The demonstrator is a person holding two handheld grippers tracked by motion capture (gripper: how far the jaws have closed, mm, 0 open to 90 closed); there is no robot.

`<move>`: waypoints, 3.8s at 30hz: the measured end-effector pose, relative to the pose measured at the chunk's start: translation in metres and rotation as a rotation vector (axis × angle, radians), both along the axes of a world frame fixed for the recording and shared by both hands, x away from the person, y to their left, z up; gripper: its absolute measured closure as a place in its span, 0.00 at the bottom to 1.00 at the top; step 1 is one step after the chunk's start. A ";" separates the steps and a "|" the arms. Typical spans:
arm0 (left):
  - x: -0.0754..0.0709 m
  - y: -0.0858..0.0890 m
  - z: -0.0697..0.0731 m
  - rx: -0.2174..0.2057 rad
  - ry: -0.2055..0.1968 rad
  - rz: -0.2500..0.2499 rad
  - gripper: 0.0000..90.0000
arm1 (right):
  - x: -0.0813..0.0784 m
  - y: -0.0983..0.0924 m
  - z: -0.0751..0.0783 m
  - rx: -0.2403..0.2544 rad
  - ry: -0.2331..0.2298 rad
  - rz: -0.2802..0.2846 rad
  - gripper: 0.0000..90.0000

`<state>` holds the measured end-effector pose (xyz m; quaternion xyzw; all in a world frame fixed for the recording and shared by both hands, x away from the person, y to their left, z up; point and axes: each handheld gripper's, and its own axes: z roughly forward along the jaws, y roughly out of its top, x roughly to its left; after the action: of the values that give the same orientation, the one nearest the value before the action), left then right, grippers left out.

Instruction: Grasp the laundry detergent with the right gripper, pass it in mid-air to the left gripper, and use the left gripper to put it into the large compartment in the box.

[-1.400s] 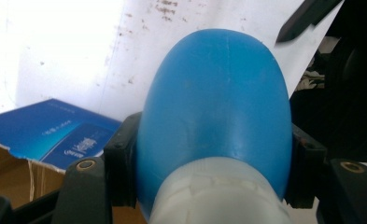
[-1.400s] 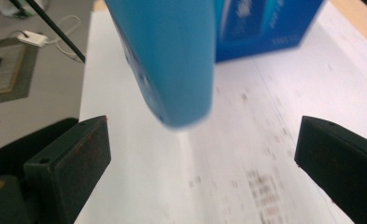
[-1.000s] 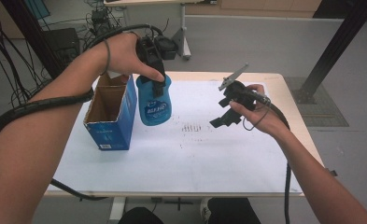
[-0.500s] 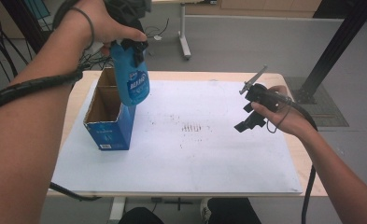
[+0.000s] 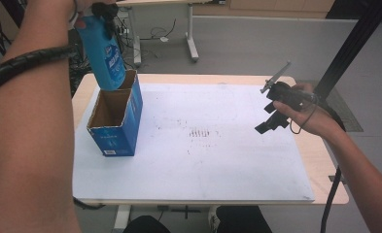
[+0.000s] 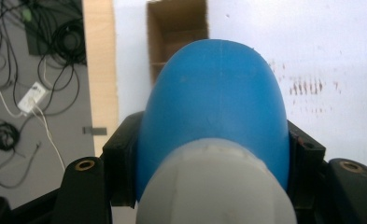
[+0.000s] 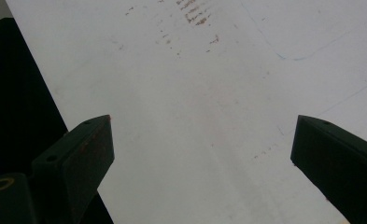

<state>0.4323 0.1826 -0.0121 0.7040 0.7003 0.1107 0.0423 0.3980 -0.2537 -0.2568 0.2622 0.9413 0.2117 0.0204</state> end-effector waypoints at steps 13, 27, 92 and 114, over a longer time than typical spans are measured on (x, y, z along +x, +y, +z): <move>0.000 0.018 0.010 -0.030 -0.022 0.121 0.41 | 0.000 -0.003 0.002 -0.021 -0.006 0.006 0.07; 0.003 0.025 0.003 -0.035 -0.031 0.154 0.41 | 0.000 -0.003 0.003 -0.025 -0.008 0.009 0.07; 0.026 0.041 -0.216 -0.056 0.115 0.110 0.41 | 0.002 0.014 -0.012 -0.067 0.000 0.012 0.07; 0.023 0.043 -0.263 -0.043 0.144 0.069 0.41 | 0.006 0.017 -0.016 -0.084 0.001 0.005 0.07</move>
<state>0.4551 0.2259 -0.2751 0.6846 0.7274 0.0462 0.0034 0.4042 -0.2369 -0.2728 0.2589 0.9500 0.1719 0.0301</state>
